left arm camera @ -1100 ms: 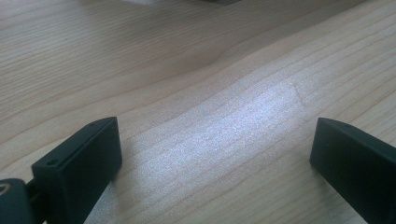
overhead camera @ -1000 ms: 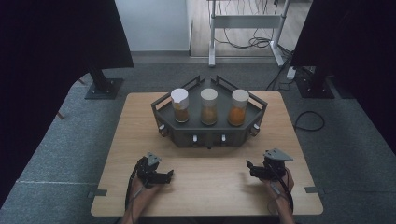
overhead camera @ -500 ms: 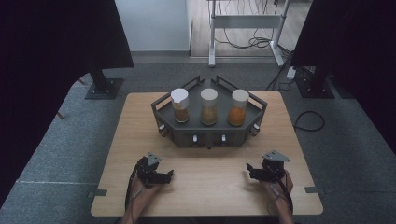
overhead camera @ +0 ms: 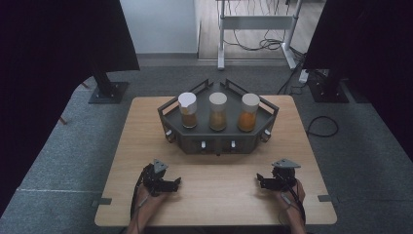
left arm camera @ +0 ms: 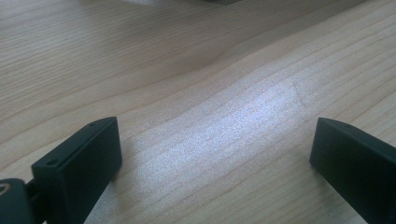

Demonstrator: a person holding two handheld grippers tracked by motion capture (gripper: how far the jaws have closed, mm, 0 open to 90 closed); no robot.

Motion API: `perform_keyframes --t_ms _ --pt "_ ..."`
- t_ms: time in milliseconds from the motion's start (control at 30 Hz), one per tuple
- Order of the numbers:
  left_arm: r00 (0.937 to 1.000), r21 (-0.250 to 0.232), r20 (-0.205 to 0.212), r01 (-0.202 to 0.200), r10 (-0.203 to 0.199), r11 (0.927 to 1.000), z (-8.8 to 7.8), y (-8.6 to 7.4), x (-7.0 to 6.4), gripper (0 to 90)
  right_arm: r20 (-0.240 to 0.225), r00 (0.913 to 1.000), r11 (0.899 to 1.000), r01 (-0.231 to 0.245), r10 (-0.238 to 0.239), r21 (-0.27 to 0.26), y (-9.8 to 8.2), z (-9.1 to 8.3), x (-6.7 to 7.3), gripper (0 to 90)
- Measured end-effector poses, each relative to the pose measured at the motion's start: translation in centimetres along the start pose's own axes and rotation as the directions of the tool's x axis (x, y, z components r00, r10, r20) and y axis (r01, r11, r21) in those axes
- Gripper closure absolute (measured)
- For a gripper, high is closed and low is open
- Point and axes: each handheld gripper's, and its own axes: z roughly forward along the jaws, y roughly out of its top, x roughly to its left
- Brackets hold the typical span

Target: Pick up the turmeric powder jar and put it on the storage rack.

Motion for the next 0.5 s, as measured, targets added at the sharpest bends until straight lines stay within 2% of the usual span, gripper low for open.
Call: perform_keyframes --t_ms 100,500 --pt "1.0 0.0 0.0 0.0 0.0 1.0 0.0 0.0 0.0 1.6 0.008 1.0 1.0 0.004 -0.004 0.02 0.29 0.12 0.21 8.1" --pt "1.0 0.002 0.005 -0.007 0.007 1.0 -0.03 0.01 0.09 1.6 0.005 0.9999 1.0 0.01 -0.01 0.023 0.38 0.2 0.19 6.7"
